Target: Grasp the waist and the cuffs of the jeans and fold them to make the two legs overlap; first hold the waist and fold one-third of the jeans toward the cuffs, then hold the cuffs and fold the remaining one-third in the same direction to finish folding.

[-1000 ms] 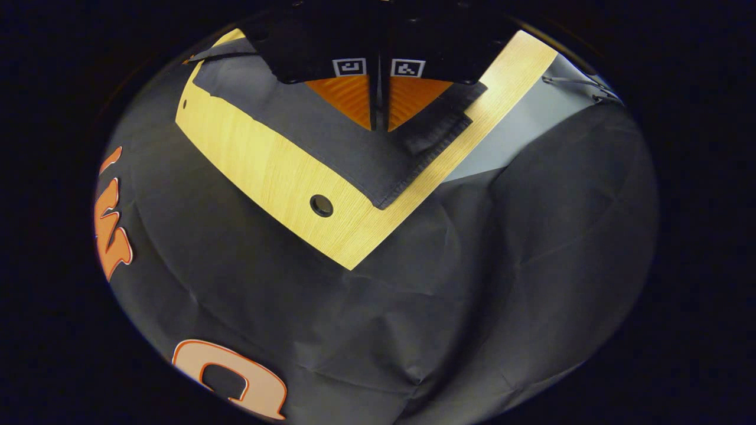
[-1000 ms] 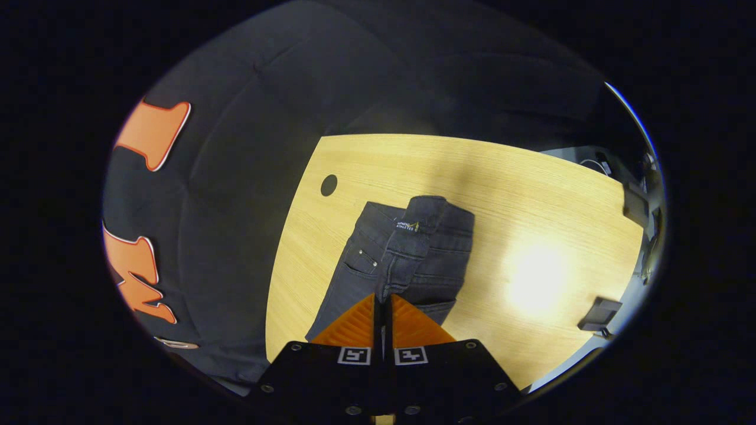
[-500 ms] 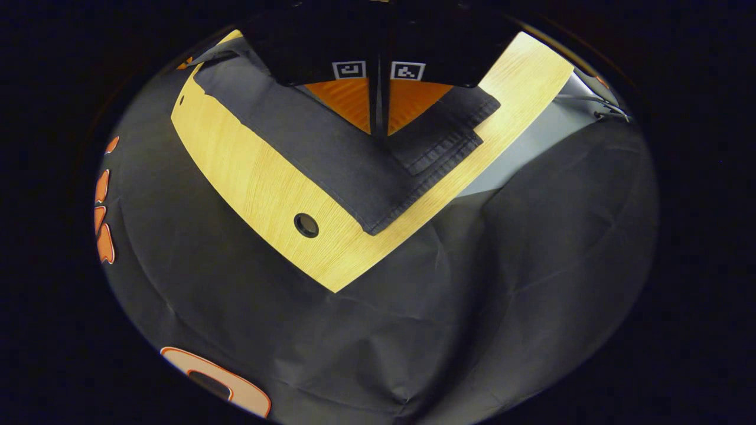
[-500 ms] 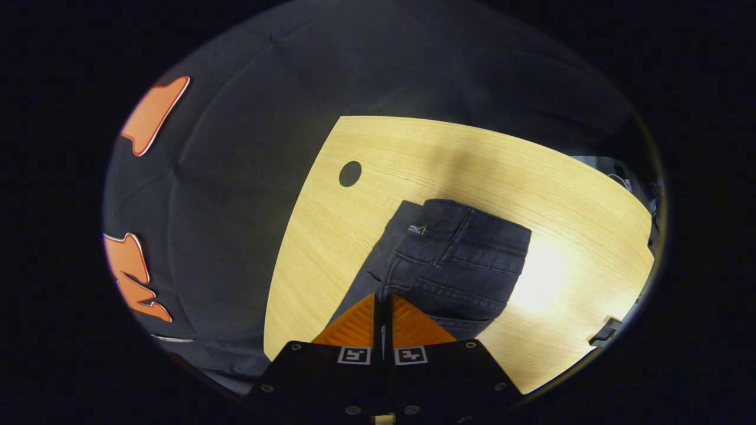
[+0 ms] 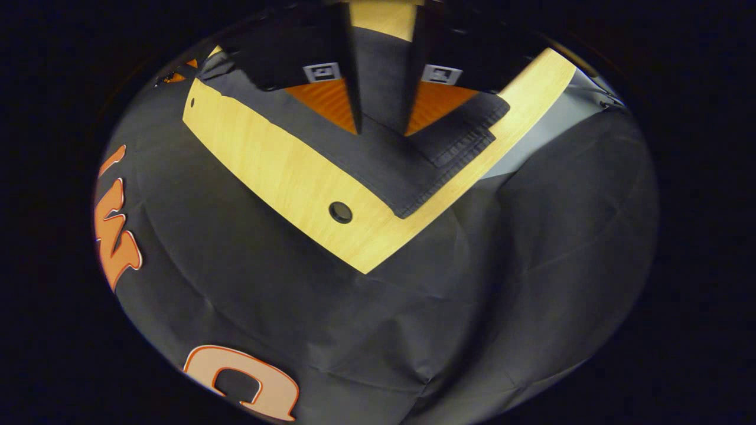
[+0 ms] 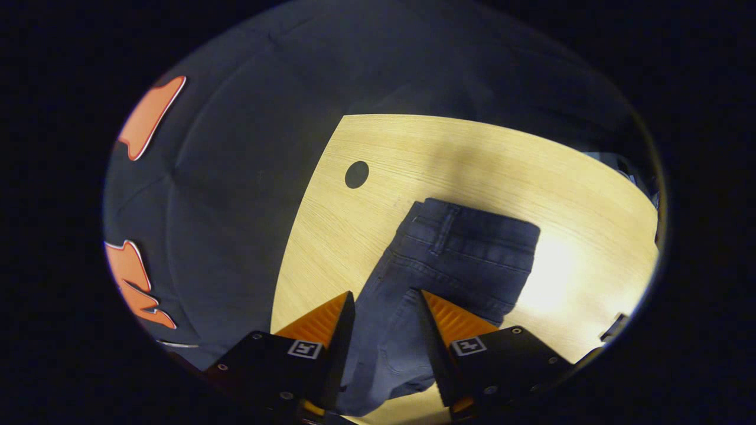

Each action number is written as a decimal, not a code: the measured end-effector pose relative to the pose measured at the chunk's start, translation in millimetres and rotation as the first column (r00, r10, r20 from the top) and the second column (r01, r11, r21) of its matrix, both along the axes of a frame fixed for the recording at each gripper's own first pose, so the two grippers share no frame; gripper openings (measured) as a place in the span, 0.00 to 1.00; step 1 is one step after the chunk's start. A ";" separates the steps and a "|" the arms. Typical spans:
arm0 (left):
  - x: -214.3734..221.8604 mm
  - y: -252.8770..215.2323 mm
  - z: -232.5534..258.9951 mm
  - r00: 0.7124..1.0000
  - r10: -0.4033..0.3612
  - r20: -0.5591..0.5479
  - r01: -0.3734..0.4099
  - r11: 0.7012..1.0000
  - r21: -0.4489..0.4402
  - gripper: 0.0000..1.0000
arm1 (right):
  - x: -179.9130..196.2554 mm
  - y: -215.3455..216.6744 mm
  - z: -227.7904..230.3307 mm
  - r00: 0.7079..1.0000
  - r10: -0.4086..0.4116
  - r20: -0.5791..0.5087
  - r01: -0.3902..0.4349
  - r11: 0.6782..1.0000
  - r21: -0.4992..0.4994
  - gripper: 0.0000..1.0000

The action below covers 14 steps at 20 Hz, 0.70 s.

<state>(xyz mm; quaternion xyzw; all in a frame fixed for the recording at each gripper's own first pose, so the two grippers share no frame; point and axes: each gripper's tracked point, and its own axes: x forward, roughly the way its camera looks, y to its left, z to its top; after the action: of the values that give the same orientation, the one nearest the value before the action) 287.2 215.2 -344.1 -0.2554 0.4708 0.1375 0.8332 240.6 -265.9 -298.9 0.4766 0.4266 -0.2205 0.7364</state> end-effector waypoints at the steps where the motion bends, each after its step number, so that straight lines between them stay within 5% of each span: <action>1: -5.1 -4.2 7.8 1.000 -0.010 0.014 0.010 1.000 0.005 0.48 | -7.2 -4.5 0.3 1.000 0.006 -0.005 -0.006 1.000 -0.031 0.74; 3: -4.6 -10.5 15.0 0.999 -0.023 0.041 0.023 1.000 0.015 0.79 | -22.1 -9.3 -5.1 1.000 0.014 -0.014 -0.015 0.998 -0.056 0.81; 5: -6.4 -17.0 26.1 0.997 -0.038 0.069 0.036 0.999 0.028 0.80 | -35.8 -12.6 -14.4 0.999 0.010 -0.039 -0.012 0.998 -0.059 0.87; 7: -7.9 -19.3 32.2 0.995 -0.045 0.092 0.040 0.998 0.054 0.92 | -53.2 -18.9 -24.4 0.998 -0.008 -0.066 0.004 0.998 -0.058 0.89; 11: -13.6 -36.5 55.2 0.985 -0.081 0.150 0.067 0.993 0.098 0.92 | -65.6 -22.9 -49.7 0.994 -0.020 -0.104 0.014 0.998 -0.059 0.90; 14: -13.3 -52.1 85.1 0.952 -0.143 0.269 0.102 0.981 0.163 0.92 | -65.0 -25.9 -62.0 0.993 -0.001 -0.118 -0.010 0.996 -0.090 0.90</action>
<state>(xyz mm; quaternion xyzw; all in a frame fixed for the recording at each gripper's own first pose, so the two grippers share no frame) 274.0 163.1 -259.0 -0.1801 0.3519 0.0825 0.9148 175.6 -291.9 -360.9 0.4279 0.4600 -0.2657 0.7313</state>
